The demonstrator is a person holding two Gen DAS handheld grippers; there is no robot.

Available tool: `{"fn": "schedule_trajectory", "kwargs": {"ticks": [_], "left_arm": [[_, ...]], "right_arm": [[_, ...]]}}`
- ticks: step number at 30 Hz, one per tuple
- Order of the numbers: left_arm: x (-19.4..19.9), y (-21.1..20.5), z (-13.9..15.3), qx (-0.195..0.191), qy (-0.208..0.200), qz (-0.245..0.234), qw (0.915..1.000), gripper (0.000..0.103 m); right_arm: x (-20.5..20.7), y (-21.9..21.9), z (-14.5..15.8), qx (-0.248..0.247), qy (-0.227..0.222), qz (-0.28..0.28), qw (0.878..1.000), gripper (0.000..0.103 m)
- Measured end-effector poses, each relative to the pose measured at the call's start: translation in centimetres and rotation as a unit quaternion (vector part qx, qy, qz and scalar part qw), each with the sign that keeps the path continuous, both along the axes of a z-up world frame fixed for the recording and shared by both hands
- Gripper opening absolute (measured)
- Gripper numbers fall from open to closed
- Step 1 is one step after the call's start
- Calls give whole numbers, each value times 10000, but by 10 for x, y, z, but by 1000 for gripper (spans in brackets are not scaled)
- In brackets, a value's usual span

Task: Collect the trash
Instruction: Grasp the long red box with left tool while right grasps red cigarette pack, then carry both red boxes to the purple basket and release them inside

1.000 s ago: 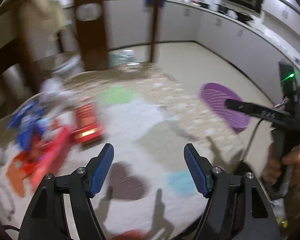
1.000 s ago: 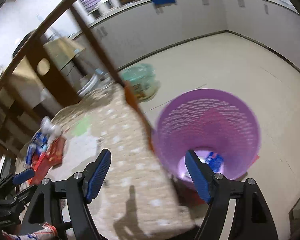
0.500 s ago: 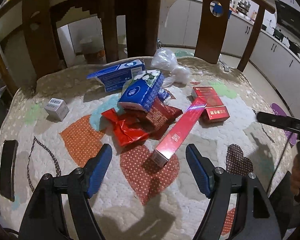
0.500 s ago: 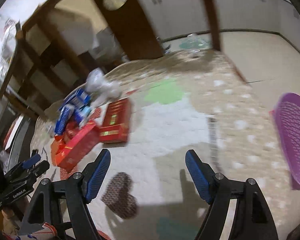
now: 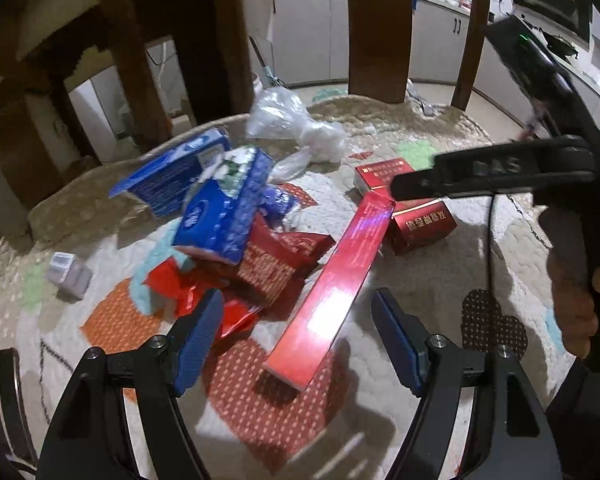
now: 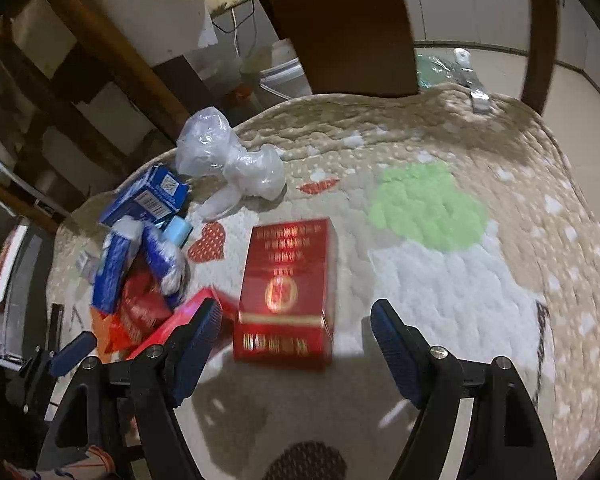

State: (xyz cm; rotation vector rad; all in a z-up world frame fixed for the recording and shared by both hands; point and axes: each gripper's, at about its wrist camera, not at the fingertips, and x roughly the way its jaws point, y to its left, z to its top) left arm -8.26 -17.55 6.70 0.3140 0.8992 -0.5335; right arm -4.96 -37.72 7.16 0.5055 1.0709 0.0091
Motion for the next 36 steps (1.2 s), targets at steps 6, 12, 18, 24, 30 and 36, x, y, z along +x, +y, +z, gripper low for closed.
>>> {"fn": "schedule_trajectory", "kwargs": {"ticks": [6,12,18,24,30,36], "left_arm": [[4,-10,-10,-19,144,-102,9998,75],[6,-12,-11,23,145,37,9999,58],[8,1,-5,-310,473,289,9980,33],[-16,4,13,-460,338,346,9978,25],[-34,3,35,-588,200,341,9975,23],[-52,1,51,-728,112,291,9969,22]], "right_arm": [[25,3,-10,-50,148,-83,9998,81],[37,11,-19,-351,355,-5,9988,77],[29,4,-18,-358,289,47,9989,63],[1,-13,-14,-90,115,-49,9999,63],[-35,-27,-4,6,-75,-174,9998,63],[-64,-29,8,-104,-276,-287,9992,63]]}}
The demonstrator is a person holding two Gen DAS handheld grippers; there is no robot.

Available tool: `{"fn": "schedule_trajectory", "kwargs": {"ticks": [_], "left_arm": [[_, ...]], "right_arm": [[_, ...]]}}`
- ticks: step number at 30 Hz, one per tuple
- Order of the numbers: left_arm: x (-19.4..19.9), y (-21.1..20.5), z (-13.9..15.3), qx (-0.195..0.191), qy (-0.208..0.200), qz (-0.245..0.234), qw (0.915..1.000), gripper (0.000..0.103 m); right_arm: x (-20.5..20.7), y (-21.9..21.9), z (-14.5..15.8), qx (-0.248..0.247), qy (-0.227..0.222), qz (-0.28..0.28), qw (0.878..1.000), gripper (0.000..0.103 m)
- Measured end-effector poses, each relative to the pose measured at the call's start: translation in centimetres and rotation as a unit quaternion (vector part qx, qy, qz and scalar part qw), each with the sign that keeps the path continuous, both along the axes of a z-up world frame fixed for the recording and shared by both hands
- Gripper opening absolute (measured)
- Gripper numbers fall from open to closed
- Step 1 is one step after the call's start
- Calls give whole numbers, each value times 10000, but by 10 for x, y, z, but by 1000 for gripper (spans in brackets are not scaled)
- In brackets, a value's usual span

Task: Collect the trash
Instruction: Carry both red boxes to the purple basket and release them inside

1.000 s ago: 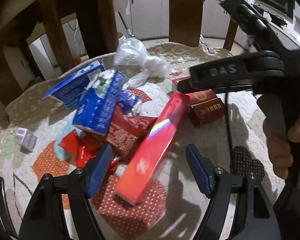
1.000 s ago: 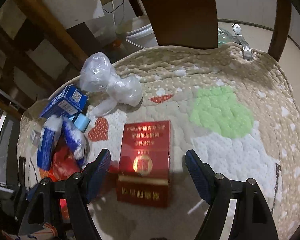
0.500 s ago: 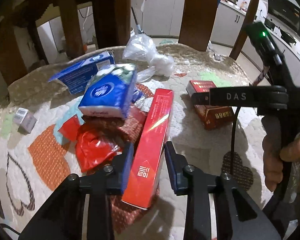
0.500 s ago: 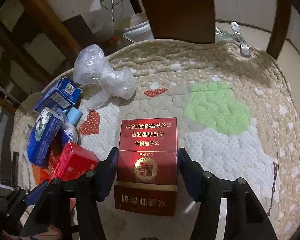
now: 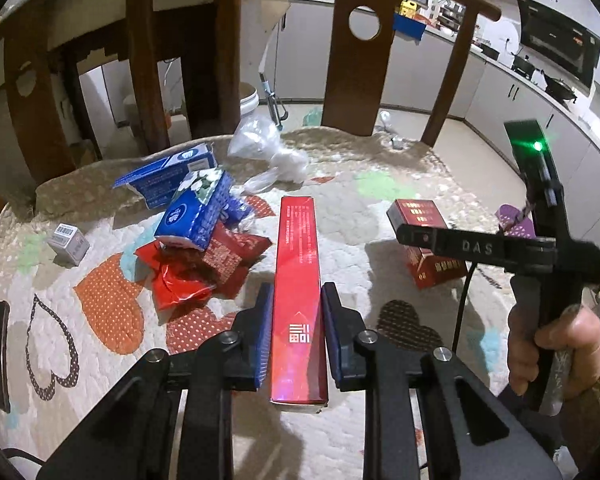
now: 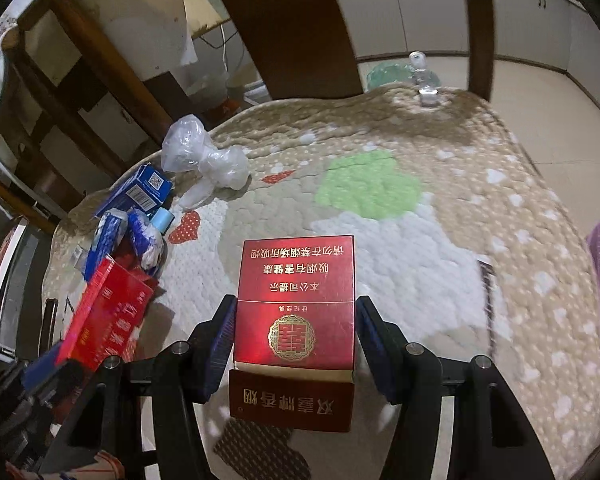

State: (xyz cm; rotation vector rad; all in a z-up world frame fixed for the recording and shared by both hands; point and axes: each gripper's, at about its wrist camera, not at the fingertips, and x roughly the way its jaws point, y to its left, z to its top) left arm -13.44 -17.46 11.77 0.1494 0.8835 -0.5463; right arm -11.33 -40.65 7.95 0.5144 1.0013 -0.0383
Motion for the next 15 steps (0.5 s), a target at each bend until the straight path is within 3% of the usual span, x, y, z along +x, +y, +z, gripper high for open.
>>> {"fn": "schedule_trajectory", "kwargs": {"ticks": [15], "left_arm": [[-30,-31,13,439,-341,-205,9982,23]], "right_arm": [[-66,-39,10,142,-239,-488,9984,63]]}}
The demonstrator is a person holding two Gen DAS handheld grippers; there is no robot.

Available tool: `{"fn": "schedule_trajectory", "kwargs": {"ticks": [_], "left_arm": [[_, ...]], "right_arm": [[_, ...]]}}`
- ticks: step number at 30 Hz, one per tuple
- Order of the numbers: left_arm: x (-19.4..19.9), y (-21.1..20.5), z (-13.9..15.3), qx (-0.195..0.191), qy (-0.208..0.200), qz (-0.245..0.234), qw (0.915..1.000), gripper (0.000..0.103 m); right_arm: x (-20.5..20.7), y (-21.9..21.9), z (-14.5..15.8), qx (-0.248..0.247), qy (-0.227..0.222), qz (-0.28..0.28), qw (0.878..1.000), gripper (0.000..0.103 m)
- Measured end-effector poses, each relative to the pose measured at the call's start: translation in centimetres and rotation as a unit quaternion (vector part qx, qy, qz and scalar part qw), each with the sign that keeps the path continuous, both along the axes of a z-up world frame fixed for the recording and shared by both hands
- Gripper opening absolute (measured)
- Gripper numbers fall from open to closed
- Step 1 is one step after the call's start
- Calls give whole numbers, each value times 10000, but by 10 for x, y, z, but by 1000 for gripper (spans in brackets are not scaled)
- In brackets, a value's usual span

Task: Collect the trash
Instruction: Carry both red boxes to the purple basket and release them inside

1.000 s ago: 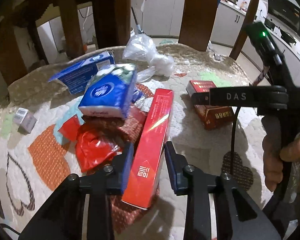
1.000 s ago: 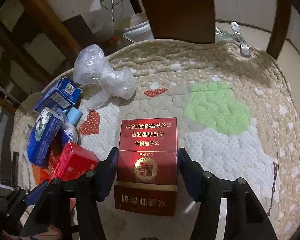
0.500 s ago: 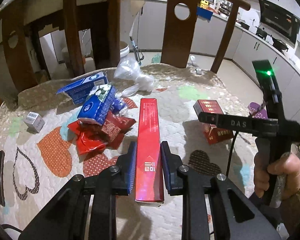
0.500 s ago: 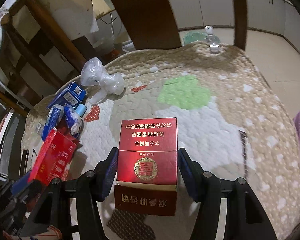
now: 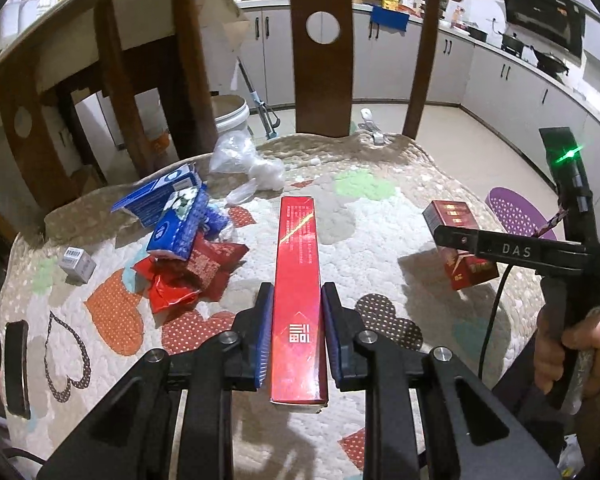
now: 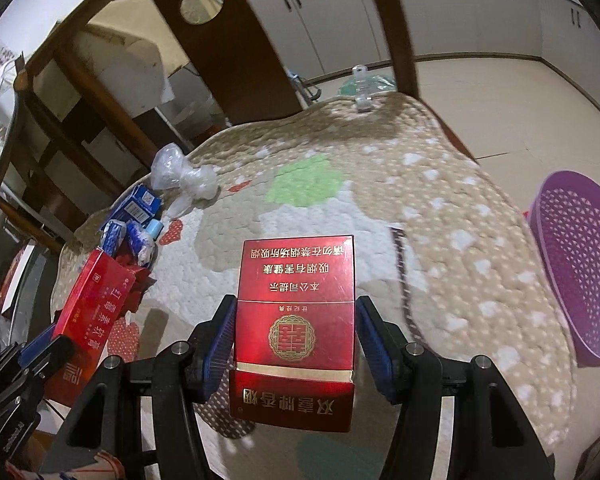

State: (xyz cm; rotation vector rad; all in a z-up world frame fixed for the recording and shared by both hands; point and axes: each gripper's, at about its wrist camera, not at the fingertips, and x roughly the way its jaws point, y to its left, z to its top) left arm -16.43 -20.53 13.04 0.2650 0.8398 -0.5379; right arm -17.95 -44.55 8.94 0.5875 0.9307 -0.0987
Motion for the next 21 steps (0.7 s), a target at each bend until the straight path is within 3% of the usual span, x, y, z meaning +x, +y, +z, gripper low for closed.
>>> {"fn": "schedule_trajectory", "kwargs": {"ticks": [21], "left_arm": [[-23,-47,11,356,-164,-366,9986,23]], "right_arm": [[-58,-61,14,-40,-180,-606,9980,63]]}}
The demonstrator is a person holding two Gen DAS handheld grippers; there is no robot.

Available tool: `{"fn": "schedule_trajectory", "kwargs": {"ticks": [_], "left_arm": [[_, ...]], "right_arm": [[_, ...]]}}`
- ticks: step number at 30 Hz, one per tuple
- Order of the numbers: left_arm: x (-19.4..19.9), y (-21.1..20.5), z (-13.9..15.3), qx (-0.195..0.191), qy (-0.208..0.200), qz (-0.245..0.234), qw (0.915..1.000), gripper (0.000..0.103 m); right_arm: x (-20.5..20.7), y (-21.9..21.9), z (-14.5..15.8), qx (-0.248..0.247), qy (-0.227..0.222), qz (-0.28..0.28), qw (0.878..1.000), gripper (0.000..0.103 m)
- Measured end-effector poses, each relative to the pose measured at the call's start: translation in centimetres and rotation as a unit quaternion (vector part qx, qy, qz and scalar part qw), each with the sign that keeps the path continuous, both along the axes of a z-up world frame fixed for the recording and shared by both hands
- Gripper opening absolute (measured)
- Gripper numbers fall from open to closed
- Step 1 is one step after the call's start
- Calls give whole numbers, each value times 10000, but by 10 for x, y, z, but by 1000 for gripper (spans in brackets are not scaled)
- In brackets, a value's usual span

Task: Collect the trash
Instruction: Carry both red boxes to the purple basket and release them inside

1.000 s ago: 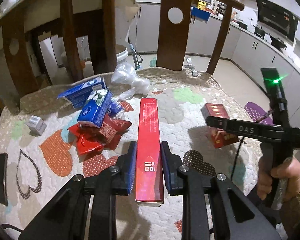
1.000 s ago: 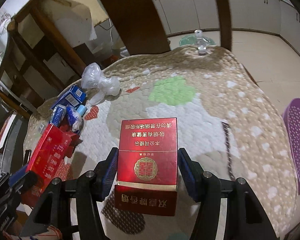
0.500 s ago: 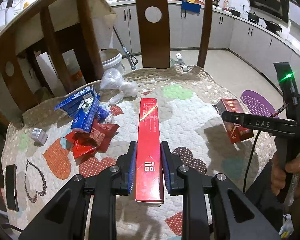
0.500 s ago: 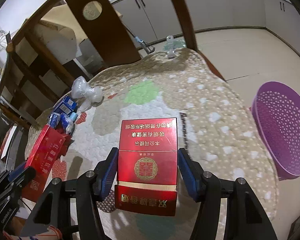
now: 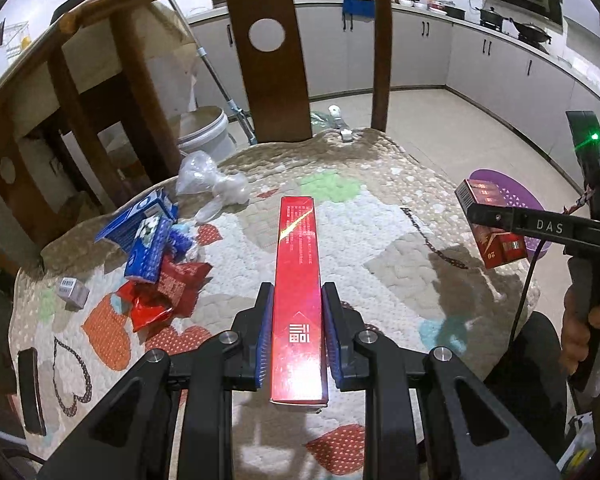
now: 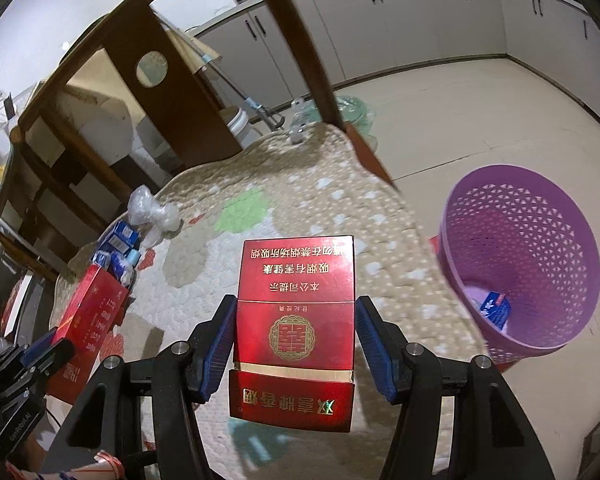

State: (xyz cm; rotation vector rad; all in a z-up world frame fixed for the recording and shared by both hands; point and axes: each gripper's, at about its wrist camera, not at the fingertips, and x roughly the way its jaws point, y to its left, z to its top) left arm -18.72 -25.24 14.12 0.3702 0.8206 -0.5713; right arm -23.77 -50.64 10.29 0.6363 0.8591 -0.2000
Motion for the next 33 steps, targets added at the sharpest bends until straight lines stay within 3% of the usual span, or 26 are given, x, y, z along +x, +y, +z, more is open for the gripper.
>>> {"fn": "schedule_trajectory", "kwargs": {"ticks": [14,24,33], "left_arm": [[-11,-51,12,-33,11,-510,9987,23],[-17,-154,22,-309,281,-1404,9892,23],[-25,-258,-4,-271,794,-2128,9735,23]], "right_arm": [[-39,-51,-1,-95,-24,-496,9987,63],[-79,-114,-6,-221,-39,-1180,9928,63],[-99,-163,-26,0,-61,-1626,9867,63]]}}
